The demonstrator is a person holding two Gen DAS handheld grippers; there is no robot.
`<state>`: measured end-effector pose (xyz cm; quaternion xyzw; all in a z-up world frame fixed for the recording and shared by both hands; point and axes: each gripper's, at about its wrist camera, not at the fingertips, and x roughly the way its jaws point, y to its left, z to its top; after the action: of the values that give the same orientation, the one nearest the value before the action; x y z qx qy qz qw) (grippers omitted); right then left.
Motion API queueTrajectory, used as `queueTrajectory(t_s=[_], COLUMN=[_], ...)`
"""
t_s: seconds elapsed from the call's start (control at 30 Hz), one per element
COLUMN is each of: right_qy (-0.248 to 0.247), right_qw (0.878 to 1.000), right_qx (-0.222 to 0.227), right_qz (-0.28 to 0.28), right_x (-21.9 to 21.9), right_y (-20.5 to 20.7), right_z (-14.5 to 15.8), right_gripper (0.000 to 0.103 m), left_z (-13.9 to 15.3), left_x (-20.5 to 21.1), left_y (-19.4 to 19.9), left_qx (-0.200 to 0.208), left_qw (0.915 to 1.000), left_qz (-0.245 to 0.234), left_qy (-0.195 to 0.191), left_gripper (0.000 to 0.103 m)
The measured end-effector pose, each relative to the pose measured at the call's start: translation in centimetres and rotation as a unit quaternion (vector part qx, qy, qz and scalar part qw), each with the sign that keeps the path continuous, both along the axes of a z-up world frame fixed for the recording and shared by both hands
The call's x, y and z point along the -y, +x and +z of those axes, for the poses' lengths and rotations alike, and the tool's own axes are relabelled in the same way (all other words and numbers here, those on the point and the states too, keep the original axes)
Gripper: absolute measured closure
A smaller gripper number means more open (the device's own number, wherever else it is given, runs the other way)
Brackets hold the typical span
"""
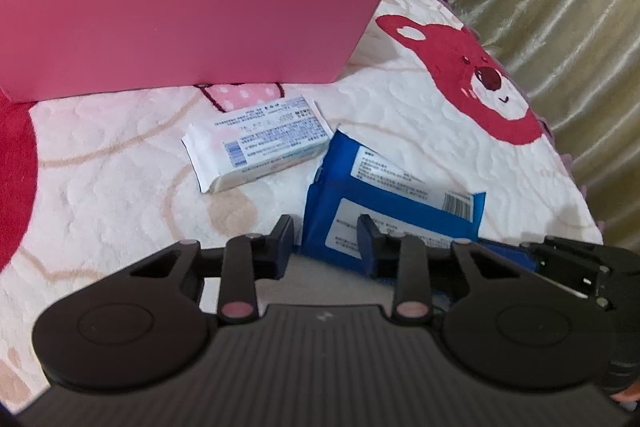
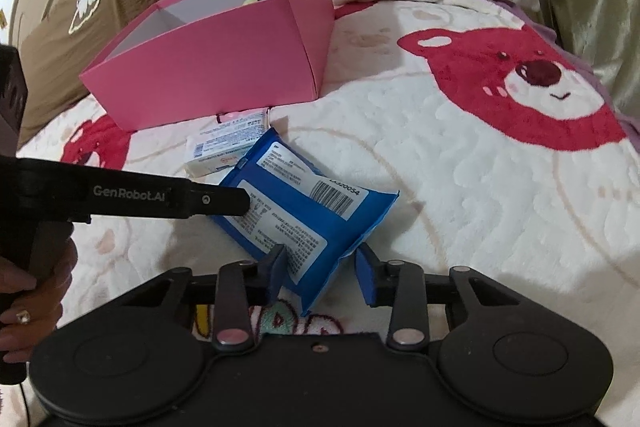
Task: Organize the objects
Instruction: 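Close the right tool on the blue wet-wipe pack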
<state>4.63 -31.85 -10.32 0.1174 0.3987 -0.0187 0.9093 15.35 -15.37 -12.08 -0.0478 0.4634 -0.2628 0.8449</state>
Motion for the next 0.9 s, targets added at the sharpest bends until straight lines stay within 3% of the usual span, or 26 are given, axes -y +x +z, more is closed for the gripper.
queueTrajectory(t_s=[0.13,0.33,0.53,0.83,0.9], right_qy=[-0.019,0.005,0.044,0.116,0.113], right_qw=[1.0,1.0,0.999,0.992,0.992], right_qx=[0.005,0.011,-0.001,-0.017,-0.022], right_qz=[-0.001,0.012,0.005,-0.051,-0.054], right_x=[-0.1,1.1,2.1,3.9,4.0], right_y=[0.0,0.1,1.3,3.6,3.9], right_z=[0.2,0.9,0.8,-0.2,-0.4], right_gripper=[0.062,0.058,0.049,0.048,0.049], left_z=[-0.1,-0.6,-0.2,-1.1,-1.2], left_x=[-0.2,-1.6,-1.3,-1.7,-1.7], left_y=[-0.7,-2.3,-2.2,-1.3,-1.3], left_qx=[-0.036,-0.101,-0.068,-0.069,-0.069], left_qw=[0.9992,0.9925,0.997,0.9952,0.9951], left_qz=[-0.004,0.011,0.026,0.049,0.051], left_qy=[-0.017,-0.067,-0.028,-0.049,-0.049], left_gripper=[0.07,0.07,0.071,0.07,0.069])
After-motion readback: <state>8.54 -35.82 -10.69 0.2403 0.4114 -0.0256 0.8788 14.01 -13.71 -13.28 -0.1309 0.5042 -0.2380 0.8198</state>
